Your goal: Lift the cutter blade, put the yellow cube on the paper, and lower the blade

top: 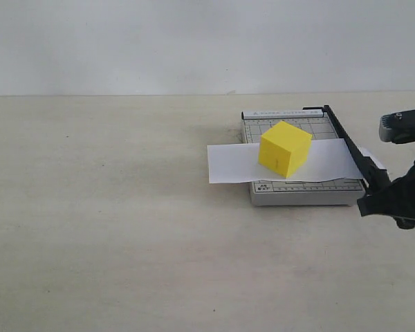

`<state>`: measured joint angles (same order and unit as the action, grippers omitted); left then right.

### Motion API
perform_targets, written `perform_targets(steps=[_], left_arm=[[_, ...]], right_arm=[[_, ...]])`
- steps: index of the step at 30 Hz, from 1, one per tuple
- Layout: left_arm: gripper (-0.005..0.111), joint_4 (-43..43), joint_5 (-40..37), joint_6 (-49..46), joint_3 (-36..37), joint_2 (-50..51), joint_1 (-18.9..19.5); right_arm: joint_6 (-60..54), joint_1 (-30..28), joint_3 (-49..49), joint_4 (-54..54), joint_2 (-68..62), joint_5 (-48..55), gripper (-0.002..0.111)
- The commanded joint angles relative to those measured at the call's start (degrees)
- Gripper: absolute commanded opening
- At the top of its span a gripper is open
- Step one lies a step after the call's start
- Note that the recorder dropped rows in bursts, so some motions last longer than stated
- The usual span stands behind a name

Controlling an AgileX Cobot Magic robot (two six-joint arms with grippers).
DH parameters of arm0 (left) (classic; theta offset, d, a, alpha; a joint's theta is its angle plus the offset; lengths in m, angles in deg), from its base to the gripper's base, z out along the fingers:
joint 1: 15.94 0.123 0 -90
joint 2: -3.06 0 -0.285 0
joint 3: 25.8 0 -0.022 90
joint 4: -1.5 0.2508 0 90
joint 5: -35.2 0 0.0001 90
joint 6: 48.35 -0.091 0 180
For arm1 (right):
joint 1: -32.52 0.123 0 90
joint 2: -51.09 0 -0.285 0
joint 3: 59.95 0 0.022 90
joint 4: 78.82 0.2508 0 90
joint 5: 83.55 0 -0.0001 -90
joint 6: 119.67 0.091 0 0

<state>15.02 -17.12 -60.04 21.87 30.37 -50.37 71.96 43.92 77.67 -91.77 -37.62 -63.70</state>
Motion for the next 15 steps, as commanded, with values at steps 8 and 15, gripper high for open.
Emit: perform_targets(steps=[8,15], left_arm=[[0.063,-0.5,0.5,0.5,0.3,-0.3,0.1],[0.063,-0.5,0.5,0.5,0.3,-0.3,0.1]], right_arm=[[-2.4,1.2,4.3,1.9,0.5,10.5,0.007],[-3.2,1.2,9.8,1.9,0.5,14.1,0.007]])
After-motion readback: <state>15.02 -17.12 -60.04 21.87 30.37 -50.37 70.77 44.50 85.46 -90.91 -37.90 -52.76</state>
